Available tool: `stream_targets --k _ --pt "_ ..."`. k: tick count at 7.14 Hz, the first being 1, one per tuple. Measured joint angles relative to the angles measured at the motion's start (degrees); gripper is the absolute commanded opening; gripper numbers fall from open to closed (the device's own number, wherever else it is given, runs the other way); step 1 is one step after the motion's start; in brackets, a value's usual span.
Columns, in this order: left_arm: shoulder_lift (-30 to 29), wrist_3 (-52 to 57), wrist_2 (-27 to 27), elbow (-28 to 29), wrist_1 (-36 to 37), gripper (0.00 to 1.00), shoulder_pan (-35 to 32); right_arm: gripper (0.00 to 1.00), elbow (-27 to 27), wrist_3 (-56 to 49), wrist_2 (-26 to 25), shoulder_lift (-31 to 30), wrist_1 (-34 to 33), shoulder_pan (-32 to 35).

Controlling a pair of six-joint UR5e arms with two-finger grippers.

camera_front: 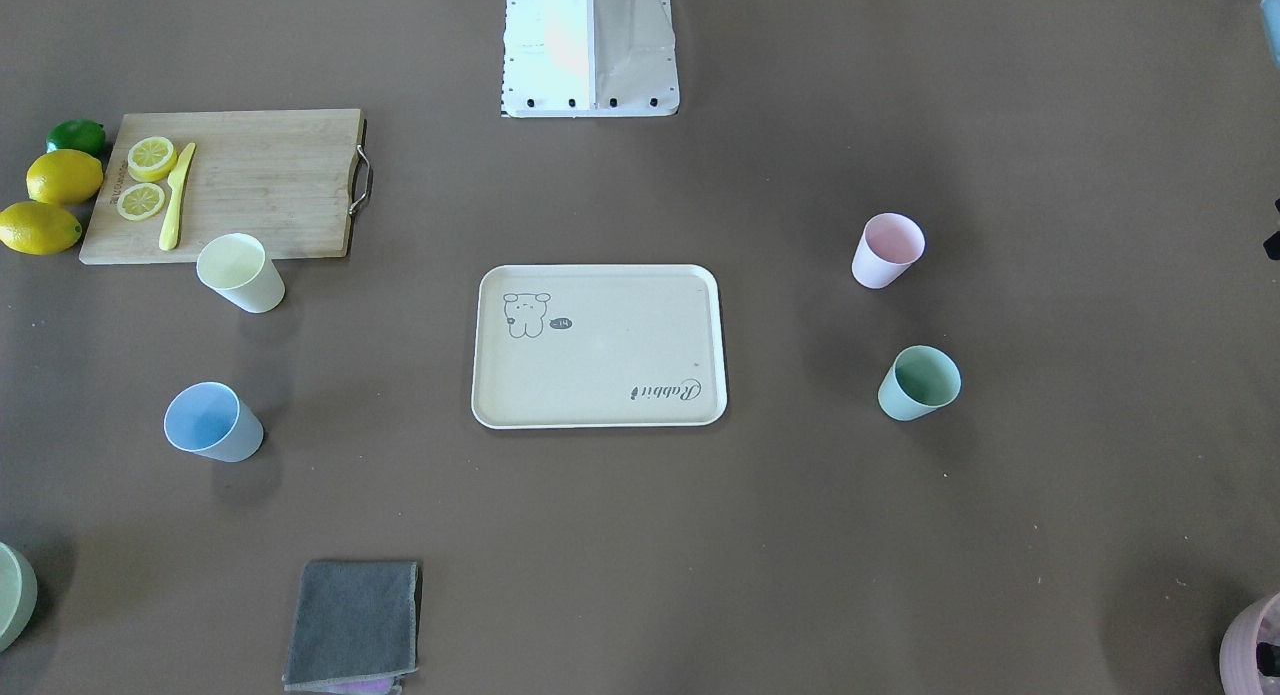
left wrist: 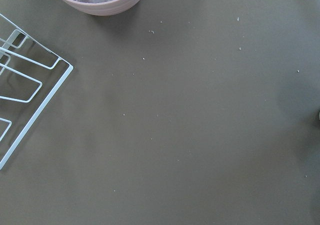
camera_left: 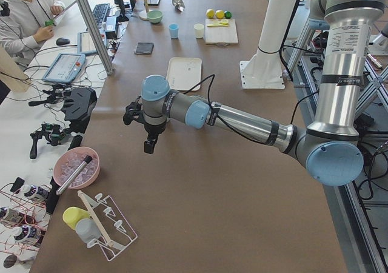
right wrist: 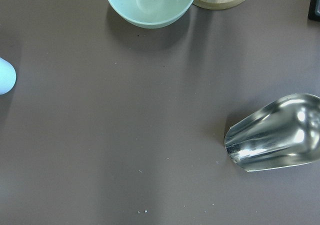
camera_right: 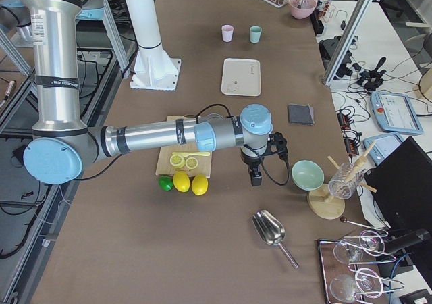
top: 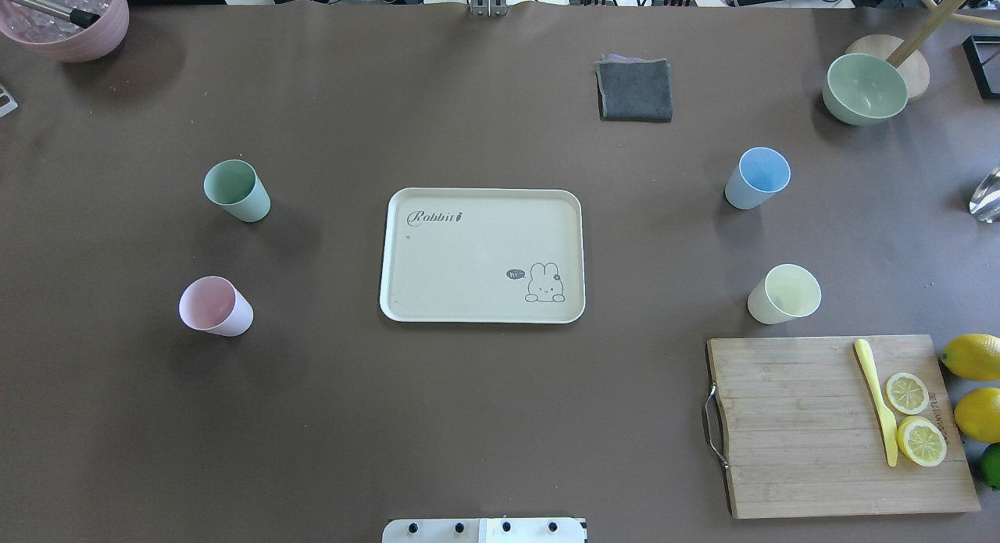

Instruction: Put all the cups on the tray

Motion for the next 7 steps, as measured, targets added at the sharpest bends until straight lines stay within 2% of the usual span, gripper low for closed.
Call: stream_targets --k 7 --pt "1.06 -0.24 1.34 0.14 -0.28 0.98 0.7 1.0 -0.61 -0.32 0.33 -0.15 0.04 -0.05"
